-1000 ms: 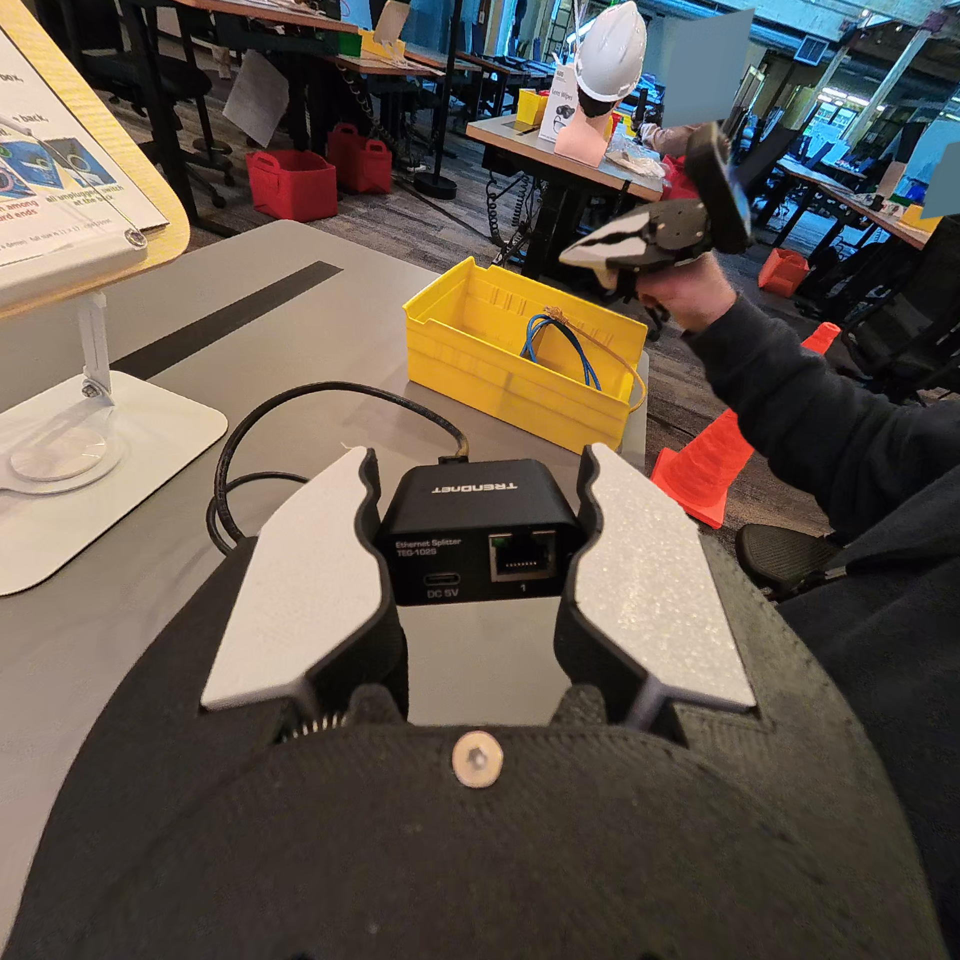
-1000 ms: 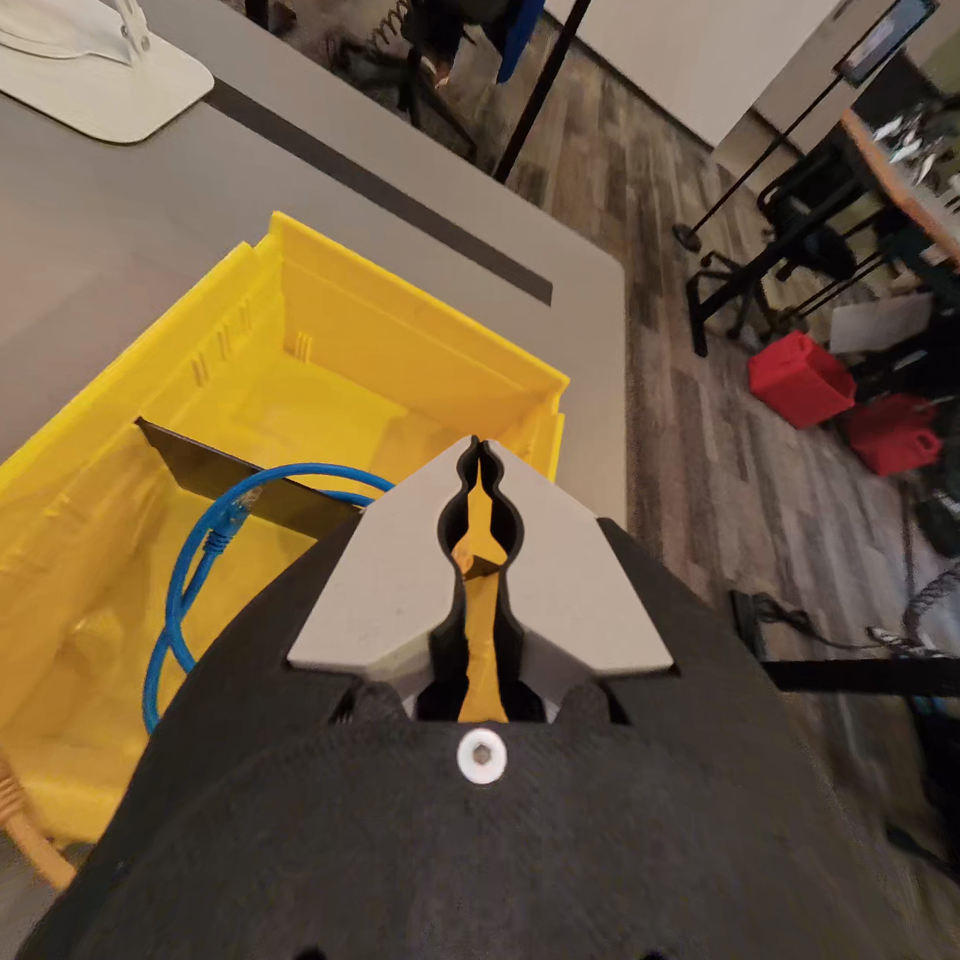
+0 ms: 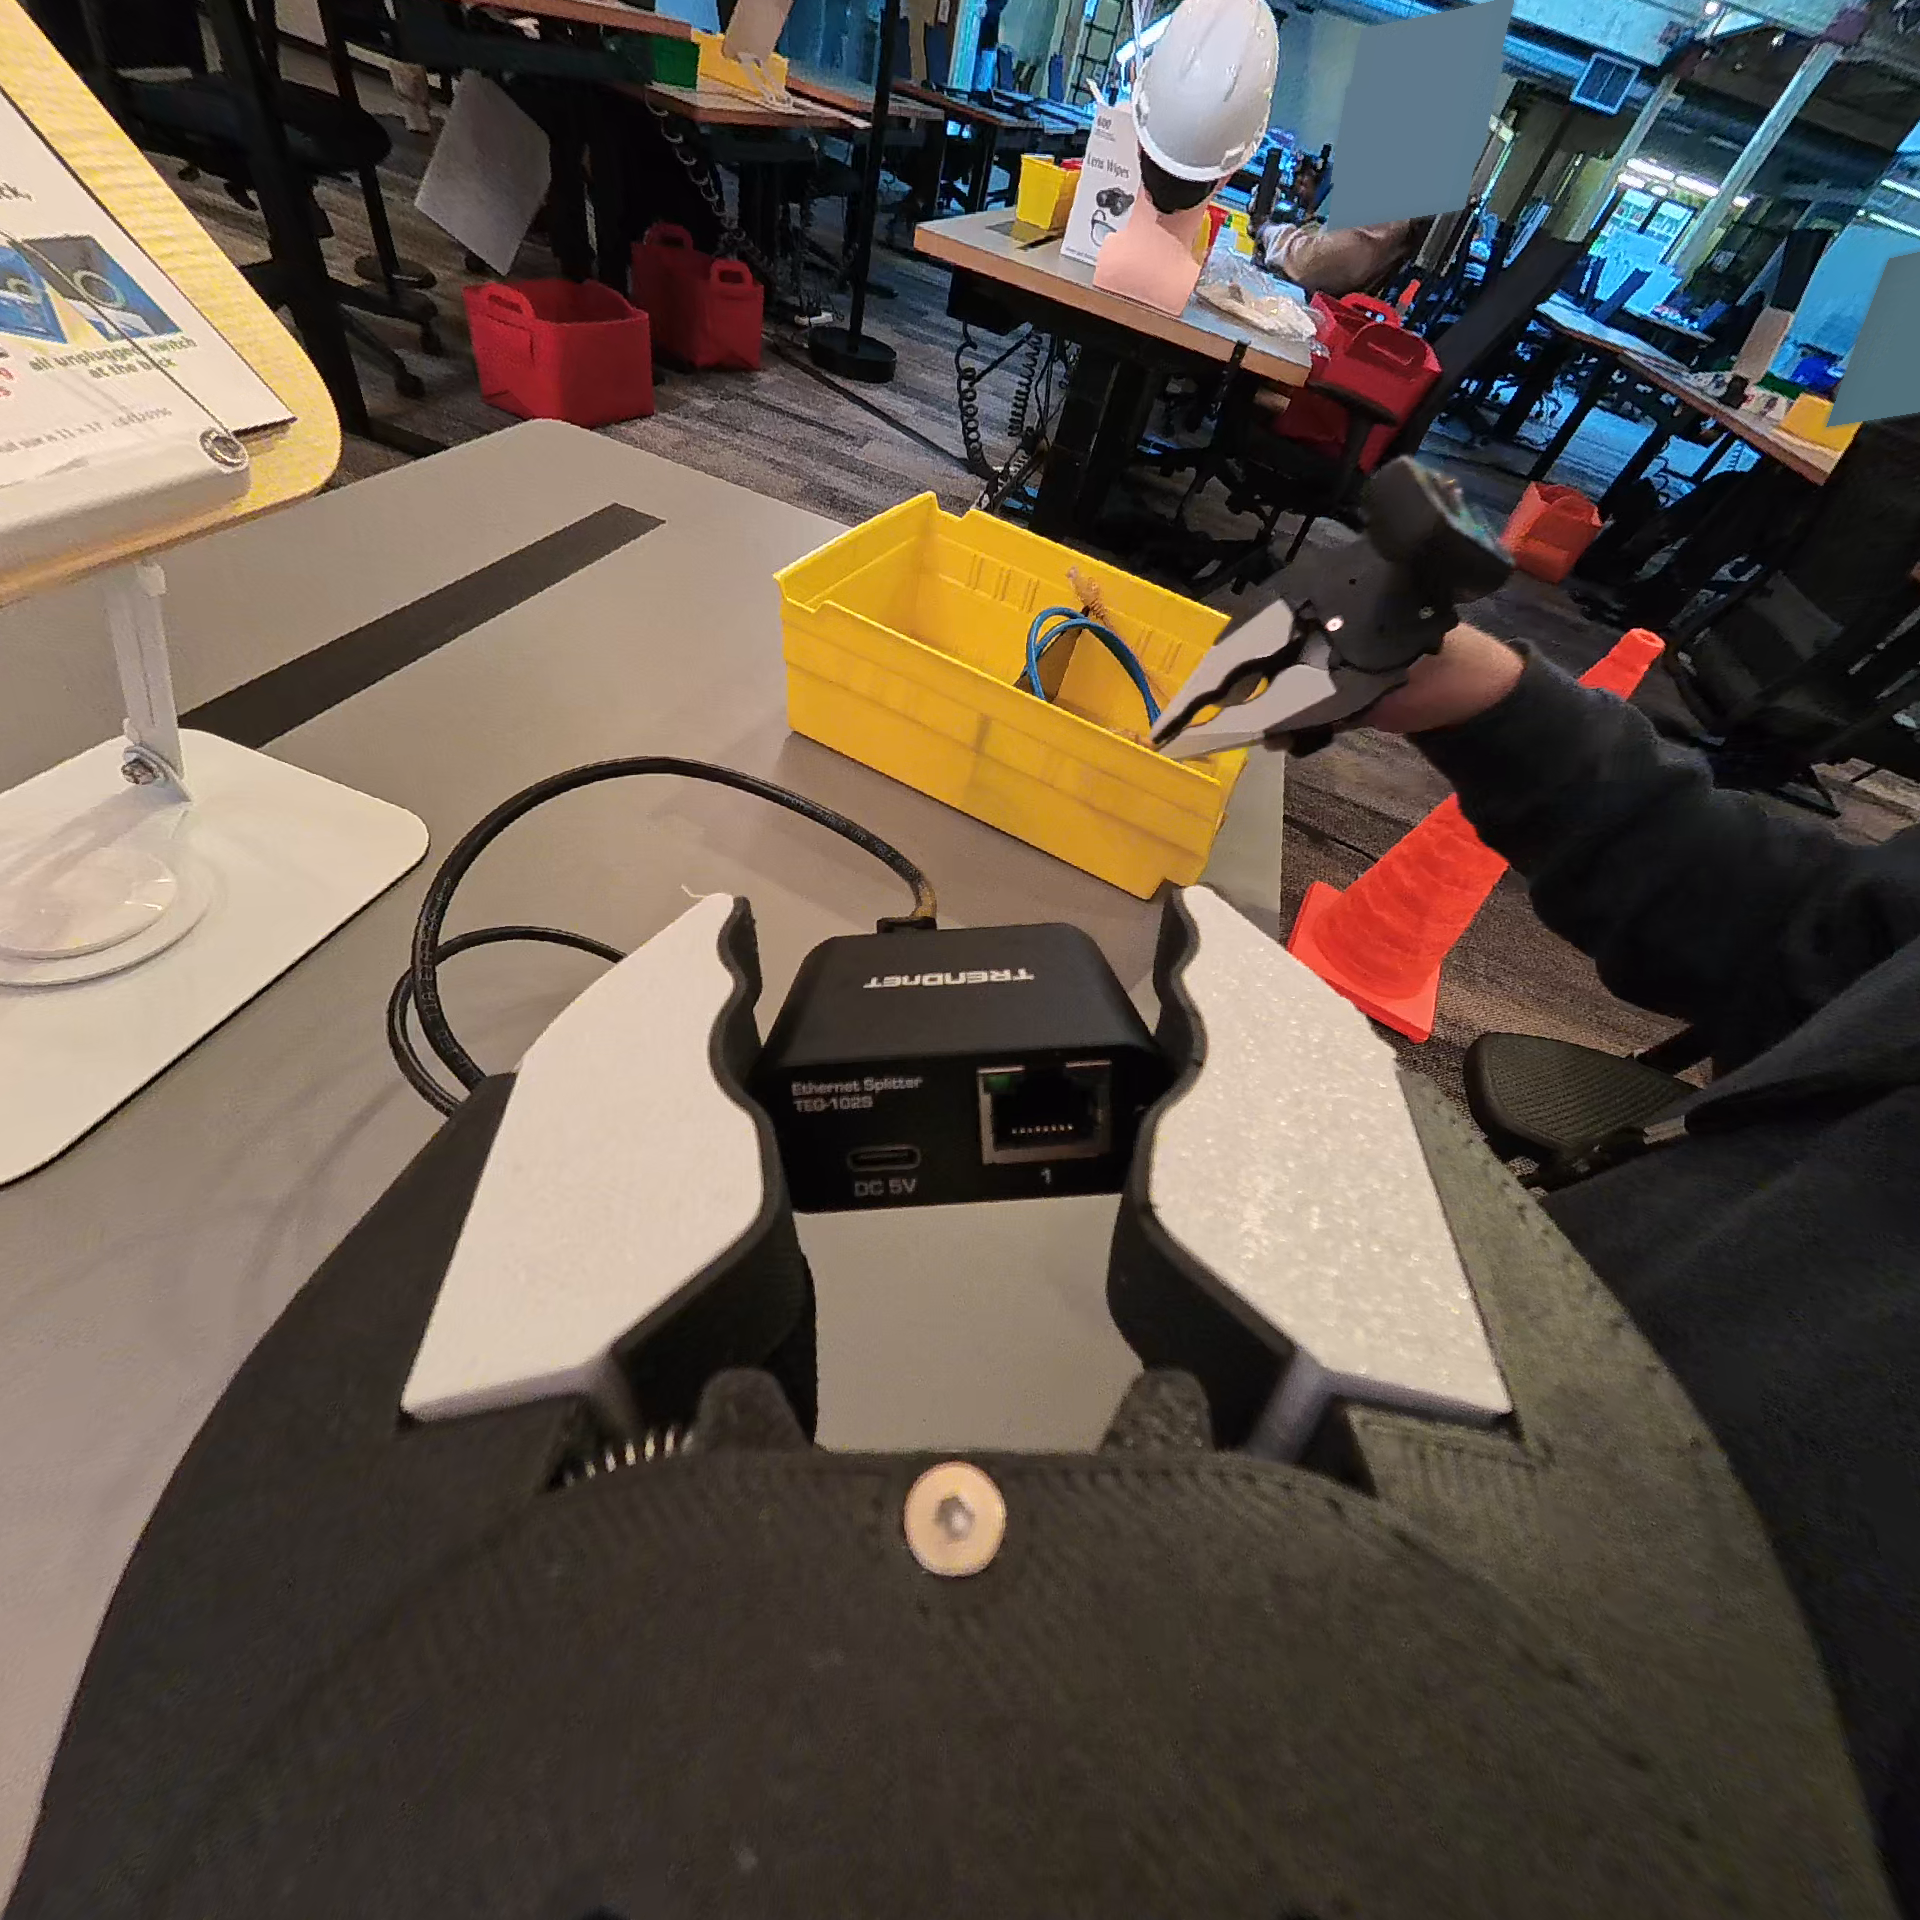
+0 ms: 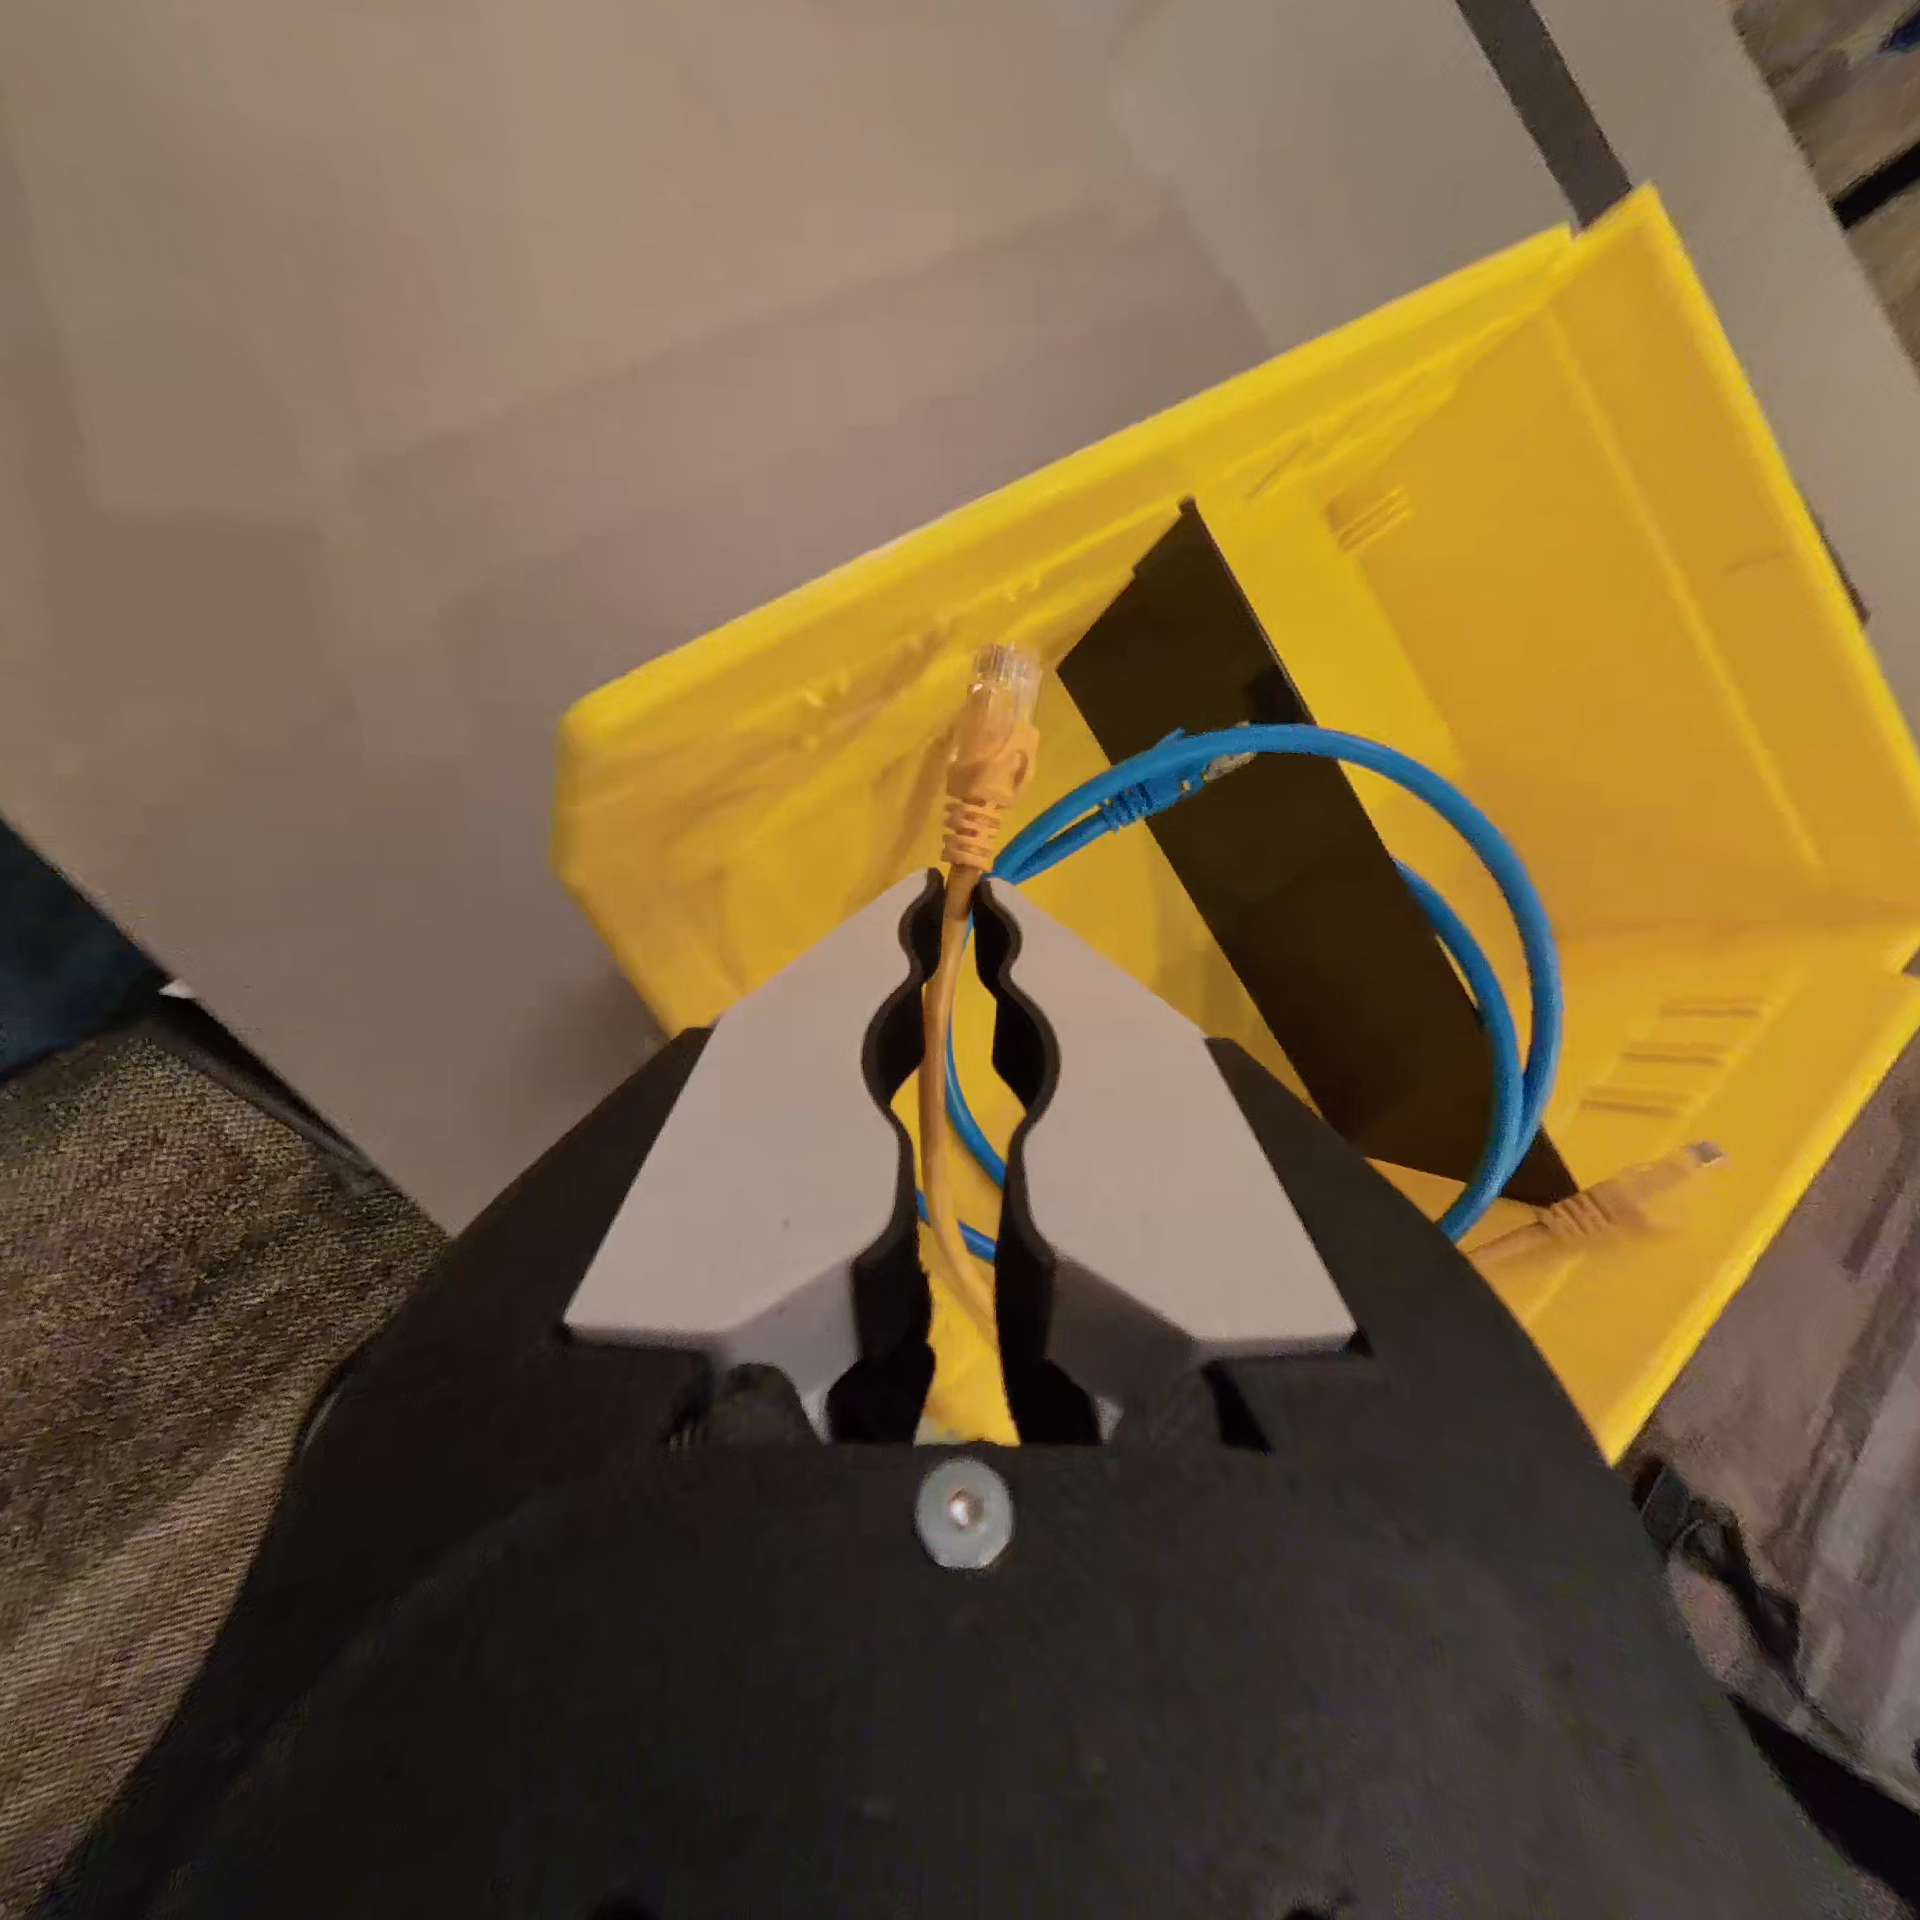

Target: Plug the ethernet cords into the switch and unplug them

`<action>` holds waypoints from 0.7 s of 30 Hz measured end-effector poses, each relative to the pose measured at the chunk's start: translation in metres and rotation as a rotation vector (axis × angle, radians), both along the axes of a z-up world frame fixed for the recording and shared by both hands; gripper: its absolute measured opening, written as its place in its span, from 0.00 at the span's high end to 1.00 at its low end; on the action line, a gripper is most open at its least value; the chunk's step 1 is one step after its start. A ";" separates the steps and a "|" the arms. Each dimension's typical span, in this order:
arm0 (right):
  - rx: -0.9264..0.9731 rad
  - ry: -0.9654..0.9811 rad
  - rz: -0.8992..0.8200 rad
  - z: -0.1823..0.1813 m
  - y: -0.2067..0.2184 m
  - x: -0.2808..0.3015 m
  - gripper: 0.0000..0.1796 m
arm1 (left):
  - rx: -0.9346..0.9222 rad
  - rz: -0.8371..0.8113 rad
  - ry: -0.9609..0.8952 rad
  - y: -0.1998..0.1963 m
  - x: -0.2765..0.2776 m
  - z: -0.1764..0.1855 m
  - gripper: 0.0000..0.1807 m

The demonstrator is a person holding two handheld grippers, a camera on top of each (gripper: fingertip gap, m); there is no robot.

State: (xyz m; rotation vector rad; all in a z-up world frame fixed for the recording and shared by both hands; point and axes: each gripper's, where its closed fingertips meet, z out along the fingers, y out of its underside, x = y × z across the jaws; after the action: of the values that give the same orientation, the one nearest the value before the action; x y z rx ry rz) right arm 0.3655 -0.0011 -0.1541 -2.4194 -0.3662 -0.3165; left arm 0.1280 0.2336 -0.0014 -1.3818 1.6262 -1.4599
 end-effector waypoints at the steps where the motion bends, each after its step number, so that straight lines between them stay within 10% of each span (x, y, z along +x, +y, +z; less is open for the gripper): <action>1: -0.015 0.011 -0.020 -0.007 0.002 0.003 0.98 | 0.000 0.000 -0.001 0.000 0.000 0.000 0.60; 8: -0.160 0.077 -0.057 -0.034 -0.001 0.004 0.83 | -0.005 -0.003 0.002 0.000 0.000 -0.001 0.60; 14: -0.008 -0.079 -0.023 0.039 0.006 0.000 0.81 | -0.008 -0.008 -0.008 0.000 0.000 0.000 0.60; 21: 0.443 -0.274 0.371 0.137 0.111 -0.148 0.76 | -0.050 -0.059 -0.035 -0.016 0.005 0.005 0.59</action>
State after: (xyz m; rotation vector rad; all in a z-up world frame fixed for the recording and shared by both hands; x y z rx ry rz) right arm 0.2173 0.1098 -0.0166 -1.8340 -0.7672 -0.5030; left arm 0.1333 0.2173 0.0032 -1.3379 1.6310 -1.5594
